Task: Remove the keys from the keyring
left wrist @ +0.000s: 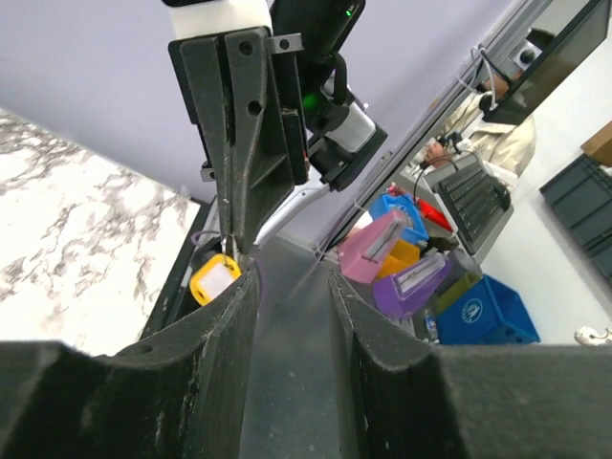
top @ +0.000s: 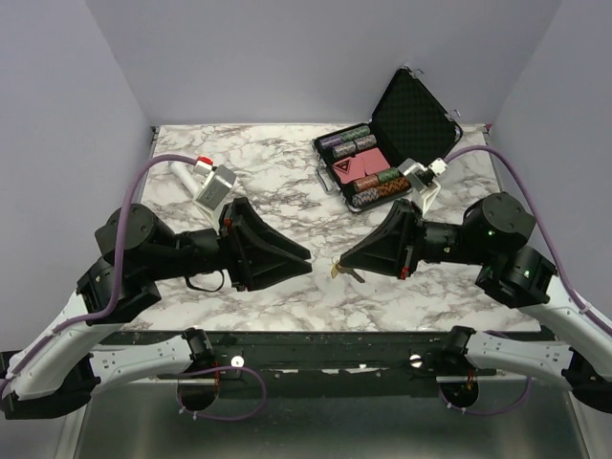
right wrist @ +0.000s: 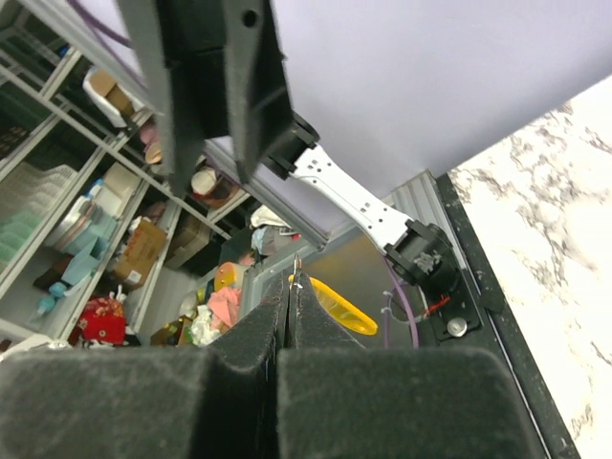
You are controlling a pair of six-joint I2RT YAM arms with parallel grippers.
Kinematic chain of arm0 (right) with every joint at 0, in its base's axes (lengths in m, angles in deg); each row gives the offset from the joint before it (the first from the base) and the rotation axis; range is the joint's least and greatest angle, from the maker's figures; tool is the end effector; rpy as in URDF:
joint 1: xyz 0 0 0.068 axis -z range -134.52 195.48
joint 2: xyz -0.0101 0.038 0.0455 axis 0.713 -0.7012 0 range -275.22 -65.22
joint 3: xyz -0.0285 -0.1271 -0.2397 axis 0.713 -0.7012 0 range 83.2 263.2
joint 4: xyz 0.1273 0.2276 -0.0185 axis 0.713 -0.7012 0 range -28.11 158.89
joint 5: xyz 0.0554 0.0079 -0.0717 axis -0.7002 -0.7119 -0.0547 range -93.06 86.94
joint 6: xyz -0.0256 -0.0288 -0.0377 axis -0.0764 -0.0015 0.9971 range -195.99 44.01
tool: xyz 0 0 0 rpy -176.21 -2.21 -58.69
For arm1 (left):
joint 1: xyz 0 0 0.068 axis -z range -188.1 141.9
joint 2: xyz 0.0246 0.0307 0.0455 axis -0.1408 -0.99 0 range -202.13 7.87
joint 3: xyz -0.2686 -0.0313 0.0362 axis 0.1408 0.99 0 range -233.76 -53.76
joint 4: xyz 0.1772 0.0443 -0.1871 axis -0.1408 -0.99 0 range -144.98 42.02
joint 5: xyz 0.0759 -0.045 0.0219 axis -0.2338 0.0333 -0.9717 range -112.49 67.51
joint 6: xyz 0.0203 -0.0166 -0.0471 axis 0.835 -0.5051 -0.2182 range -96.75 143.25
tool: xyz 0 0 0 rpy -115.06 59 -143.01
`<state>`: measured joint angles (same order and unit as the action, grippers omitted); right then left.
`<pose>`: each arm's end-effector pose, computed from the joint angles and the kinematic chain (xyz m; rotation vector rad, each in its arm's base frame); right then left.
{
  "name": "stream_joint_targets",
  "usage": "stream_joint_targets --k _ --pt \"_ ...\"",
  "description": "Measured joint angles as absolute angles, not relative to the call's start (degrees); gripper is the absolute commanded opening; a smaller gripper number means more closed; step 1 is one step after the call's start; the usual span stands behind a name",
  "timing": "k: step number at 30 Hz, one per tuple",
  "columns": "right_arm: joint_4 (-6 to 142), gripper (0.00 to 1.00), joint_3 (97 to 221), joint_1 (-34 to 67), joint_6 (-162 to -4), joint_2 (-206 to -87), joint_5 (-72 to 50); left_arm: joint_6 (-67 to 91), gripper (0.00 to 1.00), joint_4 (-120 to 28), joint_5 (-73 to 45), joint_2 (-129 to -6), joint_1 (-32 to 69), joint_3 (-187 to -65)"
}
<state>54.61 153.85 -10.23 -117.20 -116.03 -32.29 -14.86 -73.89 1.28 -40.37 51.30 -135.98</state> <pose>0.0803 0.1484 0.4679 -0.6932 1.6110 1.6820 0.0485 -0.1101 0.5121 0.6909 1.5328 -1.6415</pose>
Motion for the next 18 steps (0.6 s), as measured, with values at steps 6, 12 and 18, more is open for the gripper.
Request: stream_joint_targets --k 6,12,18 --pt "60.64 0.01 153.74 -10.23 -117.42 -116.75 -35.64 -17.72 0.4 -65.65 0.98 -39.26 51.65 -129.73" --pt "63.07 0.01 154.39 -10.23 -117.4 -118.94 -37.04 -17.96 0.37 -62.39 0.21 -39.61 52.37 -129.31" --pt "63.26 0.01 154.61 -10.23 -117.38 -120.05 -37.26 -16.96 0.33 -62.39 -0.49 -40.7 53.53 -130.73"
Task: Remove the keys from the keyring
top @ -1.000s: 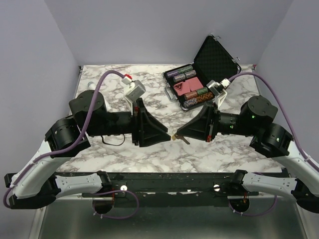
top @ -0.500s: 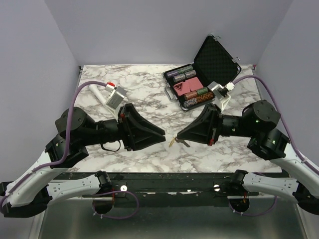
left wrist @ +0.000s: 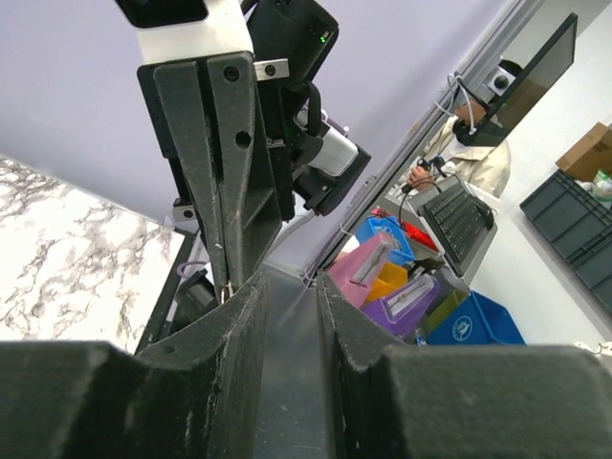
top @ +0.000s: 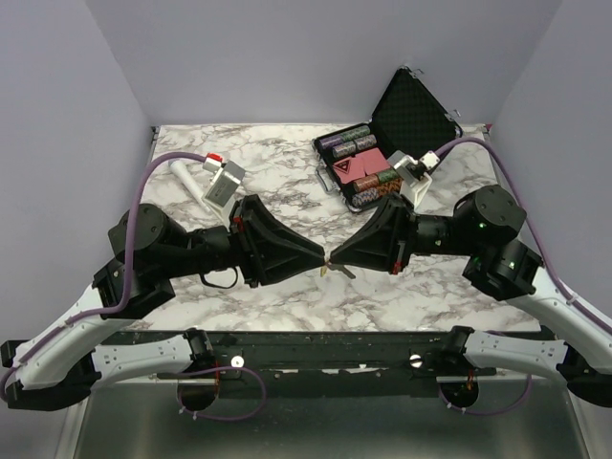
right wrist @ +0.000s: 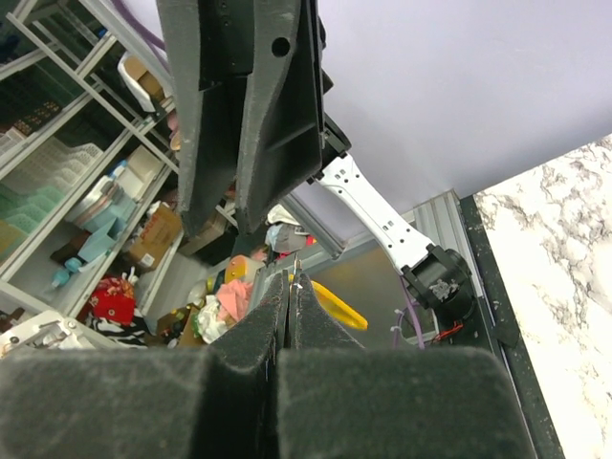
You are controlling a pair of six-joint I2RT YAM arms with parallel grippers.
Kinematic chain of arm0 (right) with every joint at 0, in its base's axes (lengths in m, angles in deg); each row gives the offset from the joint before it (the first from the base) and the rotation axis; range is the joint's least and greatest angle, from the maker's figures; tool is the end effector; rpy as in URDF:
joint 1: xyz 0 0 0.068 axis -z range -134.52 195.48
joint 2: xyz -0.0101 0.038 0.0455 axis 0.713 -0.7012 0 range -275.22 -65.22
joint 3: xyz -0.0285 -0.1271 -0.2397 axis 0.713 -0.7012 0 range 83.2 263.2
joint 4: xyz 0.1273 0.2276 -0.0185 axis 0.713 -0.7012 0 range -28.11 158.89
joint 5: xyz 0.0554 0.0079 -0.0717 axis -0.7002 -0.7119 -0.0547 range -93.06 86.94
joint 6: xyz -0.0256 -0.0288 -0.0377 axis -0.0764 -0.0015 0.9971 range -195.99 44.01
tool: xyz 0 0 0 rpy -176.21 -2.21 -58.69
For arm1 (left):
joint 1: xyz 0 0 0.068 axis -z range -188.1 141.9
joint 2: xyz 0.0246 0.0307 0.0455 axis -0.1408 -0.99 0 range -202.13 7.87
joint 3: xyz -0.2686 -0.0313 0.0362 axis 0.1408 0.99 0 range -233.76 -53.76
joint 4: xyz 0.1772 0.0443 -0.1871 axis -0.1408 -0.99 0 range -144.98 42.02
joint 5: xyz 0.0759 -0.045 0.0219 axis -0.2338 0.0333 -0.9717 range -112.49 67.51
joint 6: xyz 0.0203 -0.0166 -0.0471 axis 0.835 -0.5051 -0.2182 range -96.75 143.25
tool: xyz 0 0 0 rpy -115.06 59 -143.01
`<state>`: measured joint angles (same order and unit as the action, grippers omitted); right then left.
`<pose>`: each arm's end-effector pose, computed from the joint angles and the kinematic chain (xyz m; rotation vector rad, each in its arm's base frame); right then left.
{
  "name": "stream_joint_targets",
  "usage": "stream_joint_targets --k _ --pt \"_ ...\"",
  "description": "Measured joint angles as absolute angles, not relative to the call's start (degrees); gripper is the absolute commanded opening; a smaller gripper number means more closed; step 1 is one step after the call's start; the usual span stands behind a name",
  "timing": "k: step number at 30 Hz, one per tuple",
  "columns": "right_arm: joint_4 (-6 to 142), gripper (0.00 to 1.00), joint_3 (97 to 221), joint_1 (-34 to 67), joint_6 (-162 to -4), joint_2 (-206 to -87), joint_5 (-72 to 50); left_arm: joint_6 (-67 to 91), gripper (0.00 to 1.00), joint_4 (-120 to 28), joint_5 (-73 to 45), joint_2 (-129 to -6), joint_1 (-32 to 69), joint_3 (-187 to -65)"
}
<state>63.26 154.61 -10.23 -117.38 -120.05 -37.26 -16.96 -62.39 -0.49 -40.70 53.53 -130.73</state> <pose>0.0890 0.1658 0.4764 -0.7801 1.4916 1.7541 0.0530 -0.1262 0.5067 0.6589 1.4343 -1.7090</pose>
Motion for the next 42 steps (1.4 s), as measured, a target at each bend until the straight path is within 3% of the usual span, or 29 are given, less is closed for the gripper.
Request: stream_joint_targets --k 10,19,26,42 --pt "63.29 0.01 156.01 -10.23 -117.29 -119.92 -37.54 -15.51 0.33 -64.82 -5.1 -41.42 55.15 -131.54" --pt "63.31 0.01 156.03 -10.23 -117.29 -119.92 -37.93 -14.53 0.27 -66.29 -7.46 -42.47 56.24 -132.07" --pt "63.33 0.01 156.06 -10.18 -117.05 -119.94 -38.17 -14.07 0.0 -67.42 -8.31 -43.0 56.98 -132.15" --pt "62.43 0.01 156.27 -10.18 -116.29 -119.42 -39.09 -8.74 0.0 -82.9 -5.21 -50.69 58.03 -146.89"
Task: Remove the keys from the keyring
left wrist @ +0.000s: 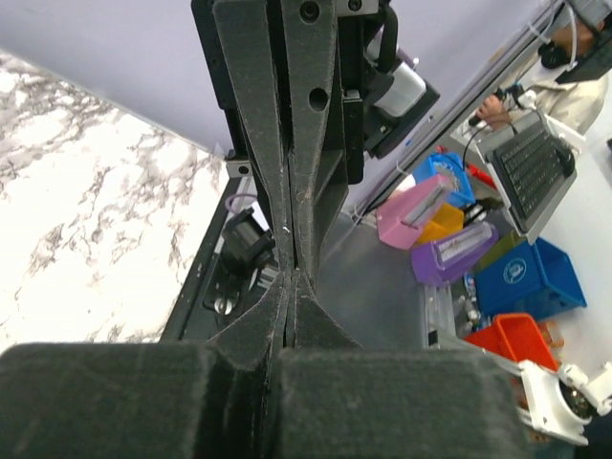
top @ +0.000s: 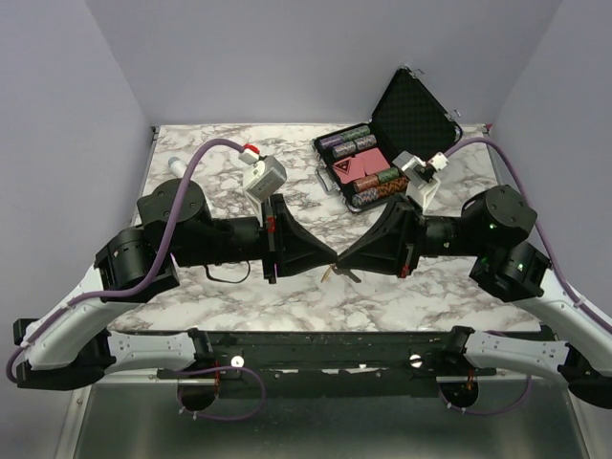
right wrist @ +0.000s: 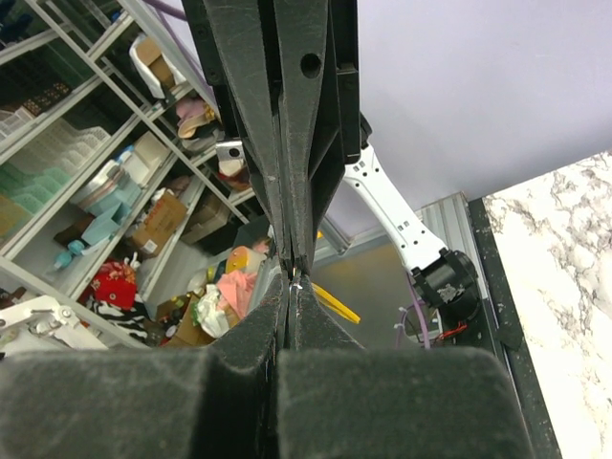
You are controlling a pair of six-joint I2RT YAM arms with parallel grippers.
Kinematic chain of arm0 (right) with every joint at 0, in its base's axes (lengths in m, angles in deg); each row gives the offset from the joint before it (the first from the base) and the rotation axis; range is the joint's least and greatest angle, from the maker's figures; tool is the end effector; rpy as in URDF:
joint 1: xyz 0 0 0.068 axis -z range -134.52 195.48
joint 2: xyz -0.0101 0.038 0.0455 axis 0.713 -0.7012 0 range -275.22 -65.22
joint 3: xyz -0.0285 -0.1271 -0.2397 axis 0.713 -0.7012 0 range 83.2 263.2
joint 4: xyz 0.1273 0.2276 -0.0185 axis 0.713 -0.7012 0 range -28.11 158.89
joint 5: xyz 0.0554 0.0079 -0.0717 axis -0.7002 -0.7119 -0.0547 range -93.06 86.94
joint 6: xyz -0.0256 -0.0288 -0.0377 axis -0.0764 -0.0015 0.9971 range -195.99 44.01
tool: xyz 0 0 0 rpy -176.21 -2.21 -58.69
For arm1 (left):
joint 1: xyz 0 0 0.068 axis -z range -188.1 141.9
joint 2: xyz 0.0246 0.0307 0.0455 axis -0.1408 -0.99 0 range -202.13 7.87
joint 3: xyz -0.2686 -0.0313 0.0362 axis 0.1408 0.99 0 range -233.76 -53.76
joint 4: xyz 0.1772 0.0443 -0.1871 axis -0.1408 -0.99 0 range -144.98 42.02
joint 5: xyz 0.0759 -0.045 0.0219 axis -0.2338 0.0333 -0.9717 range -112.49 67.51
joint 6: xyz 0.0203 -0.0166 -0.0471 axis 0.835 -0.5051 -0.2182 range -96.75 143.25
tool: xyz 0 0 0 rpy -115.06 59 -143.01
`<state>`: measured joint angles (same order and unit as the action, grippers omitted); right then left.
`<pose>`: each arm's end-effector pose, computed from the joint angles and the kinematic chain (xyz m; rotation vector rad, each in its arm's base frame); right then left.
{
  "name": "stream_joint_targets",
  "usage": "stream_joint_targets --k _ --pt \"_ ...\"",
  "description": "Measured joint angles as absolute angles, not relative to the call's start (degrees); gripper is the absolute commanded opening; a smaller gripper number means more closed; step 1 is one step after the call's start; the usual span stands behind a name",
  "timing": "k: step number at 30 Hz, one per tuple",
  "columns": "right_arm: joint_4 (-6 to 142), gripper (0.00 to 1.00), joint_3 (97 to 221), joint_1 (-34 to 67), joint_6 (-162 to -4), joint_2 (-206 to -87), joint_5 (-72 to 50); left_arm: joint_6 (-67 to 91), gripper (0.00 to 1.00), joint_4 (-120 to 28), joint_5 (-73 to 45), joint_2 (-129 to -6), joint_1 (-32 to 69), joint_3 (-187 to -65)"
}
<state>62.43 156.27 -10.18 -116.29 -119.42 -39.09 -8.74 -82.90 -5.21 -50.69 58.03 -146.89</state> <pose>0.0834 0.1590 0.4857 -0.8241 1.4445 1.7604 0.0544 -0.1489 0.5266 0.7854 1.6354 -1.5252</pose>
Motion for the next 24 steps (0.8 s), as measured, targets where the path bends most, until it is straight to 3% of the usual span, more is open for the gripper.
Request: stream_joint_targets --k 24 --pt "49.21 0.01 159.31 -10.29 -112.13 -122.72 -49.34 2.26 0.0 -103.11 7.97 -60.5 57.9 -159.21"
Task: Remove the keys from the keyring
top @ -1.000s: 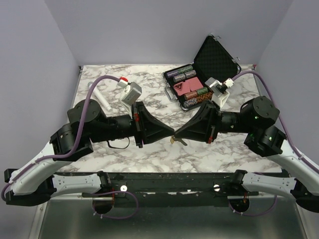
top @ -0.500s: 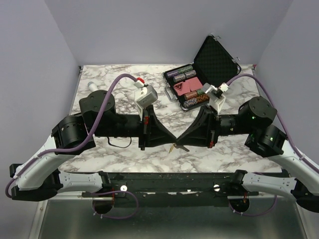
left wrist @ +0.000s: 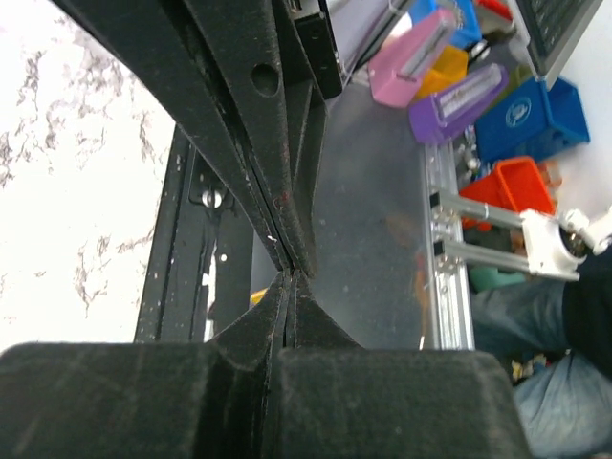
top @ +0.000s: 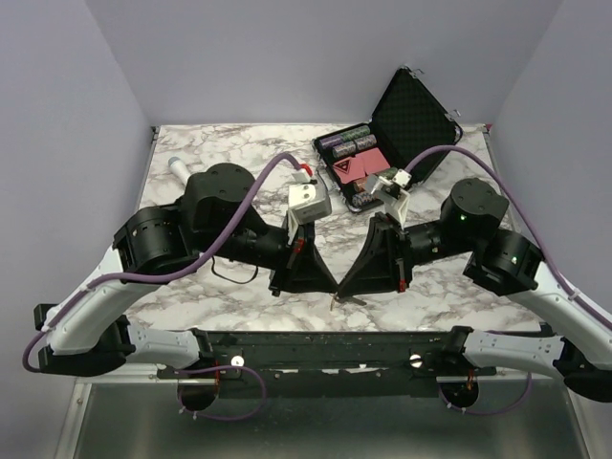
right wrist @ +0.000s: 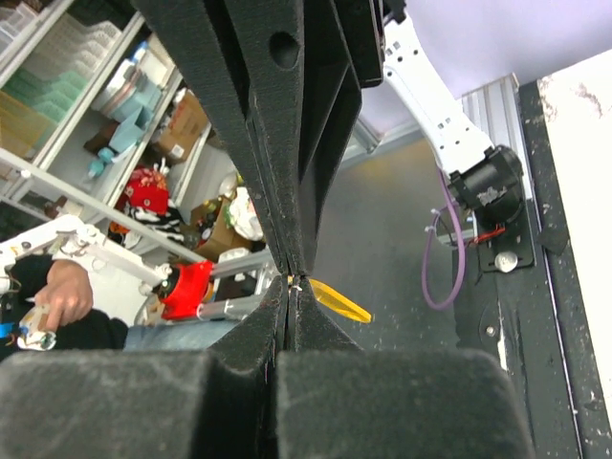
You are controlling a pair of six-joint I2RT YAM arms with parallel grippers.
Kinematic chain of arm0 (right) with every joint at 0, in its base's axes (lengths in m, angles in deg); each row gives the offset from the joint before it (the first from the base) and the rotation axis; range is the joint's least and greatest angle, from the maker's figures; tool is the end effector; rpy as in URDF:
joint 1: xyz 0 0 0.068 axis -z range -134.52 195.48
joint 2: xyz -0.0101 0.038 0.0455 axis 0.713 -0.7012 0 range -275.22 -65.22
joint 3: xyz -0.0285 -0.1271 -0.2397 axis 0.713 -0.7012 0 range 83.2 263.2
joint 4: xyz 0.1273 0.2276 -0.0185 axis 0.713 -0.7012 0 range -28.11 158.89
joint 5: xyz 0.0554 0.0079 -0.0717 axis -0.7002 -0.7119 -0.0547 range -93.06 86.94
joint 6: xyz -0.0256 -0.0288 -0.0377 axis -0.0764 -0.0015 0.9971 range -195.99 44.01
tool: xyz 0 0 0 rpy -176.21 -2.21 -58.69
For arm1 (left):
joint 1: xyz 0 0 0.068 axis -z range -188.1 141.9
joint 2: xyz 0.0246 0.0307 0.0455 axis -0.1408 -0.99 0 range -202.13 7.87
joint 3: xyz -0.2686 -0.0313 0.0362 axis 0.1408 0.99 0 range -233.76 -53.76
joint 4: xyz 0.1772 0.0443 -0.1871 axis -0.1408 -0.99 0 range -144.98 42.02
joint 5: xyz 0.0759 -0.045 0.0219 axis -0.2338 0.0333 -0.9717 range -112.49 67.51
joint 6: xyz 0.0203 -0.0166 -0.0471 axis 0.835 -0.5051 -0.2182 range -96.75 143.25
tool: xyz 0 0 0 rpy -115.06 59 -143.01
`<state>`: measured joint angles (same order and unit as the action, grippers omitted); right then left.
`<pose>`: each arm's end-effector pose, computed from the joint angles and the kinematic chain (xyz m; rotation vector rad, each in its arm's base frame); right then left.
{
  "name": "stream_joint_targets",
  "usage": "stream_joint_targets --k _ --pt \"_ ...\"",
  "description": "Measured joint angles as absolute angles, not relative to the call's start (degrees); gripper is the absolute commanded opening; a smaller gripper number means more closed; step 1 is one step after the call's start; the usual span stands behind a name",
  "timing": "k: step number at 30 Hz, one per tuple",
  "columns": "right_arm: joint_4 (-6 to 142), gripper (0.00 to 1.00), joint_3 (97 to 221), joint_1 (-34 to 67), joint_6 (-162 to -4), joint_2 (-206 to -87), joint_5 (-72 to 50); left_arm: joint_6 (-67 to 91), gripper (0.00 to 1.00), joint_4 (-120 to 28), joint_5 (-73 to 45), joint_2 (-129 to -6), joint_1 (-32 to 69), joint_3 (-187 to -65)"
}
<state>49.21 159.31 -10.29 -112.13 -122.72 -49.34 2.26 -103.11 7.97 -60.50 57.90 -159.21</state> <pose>0.0856 0.1713 0.4694 -1.0451 1.6360 1.7949 0.0574 -0.1733 0.5221 1.1927 1.7898 -1.4707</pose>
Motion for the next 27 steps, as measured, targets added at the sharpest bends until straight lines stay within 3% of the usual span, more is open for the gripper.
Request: stream_joint_targets --k 3,13,20,27 --pt "46.48 0.01 159.81 -10.31 -110.87 -123.57 -50.68 4.9 0.02 -107.0 9.33 -62.34 57.9 -161.29" --pt "42.76 0.01 159.75 -10.34 -108.26 -124.86 -48.36 8.9 0.82 -110.79 6.07 -64.18 57.99 -162.3" --pt "46.98 0.01 151.79 -10.23 -109.47 -119.48 -36.29 6.37 0.95 -101.3 -5.43 -55.5 56.37 -156.9" --pt "57.06 0.01 143.68 -10.2 -111.35 -114.17 -18.46 -0.41 0.99 -84.89 -16.58 -39.98 55.37 -142.89"
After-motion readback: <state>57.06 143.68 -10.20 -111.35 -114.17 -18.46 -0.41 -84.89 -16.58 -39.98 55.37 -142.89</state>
